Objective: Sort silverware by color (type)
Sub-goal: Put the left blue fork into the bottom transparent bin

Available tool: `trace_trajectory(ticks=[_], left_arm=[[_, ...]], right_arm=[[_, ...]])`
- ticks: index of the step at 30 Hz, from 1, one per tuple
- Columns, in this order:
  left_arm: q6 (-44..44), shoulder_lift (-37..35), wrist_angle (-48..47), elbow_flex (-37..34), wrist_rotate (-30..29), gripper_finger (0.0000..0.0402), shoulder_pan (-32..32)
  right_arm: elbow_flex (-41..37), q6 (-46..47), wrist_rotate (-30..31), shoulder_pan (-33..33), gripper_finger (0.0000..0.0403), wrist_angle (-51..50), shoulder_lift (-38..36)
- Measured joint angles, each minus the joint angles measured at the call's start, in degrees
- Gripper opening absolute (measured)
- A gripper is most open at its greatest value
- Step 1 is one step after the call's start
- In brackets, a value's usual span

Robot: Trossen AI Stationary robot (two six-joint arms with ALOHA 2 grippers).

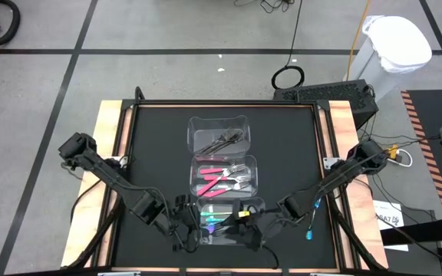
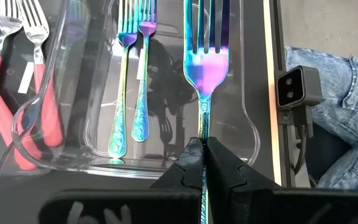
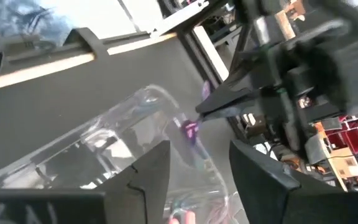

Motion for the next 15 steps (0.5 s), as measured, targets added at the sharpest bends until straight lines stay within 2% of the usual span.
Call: trace_trajectory(ticks=[9, 15], left_arm=[[0.06, 0.0, -0.04, 0.0, 0.0, 0.0, -0.04], [0.14, 0.0, -0.07, 0.0, 0.0, 0.0, -0.04]], right_arm=[[-0.07, -4.94, 0.24, -1.45, 0.0157, 5.96, 3.45], [-0.07, -5.16, -0.26, -1.45, 0.0118, 5.89, 3.48]])
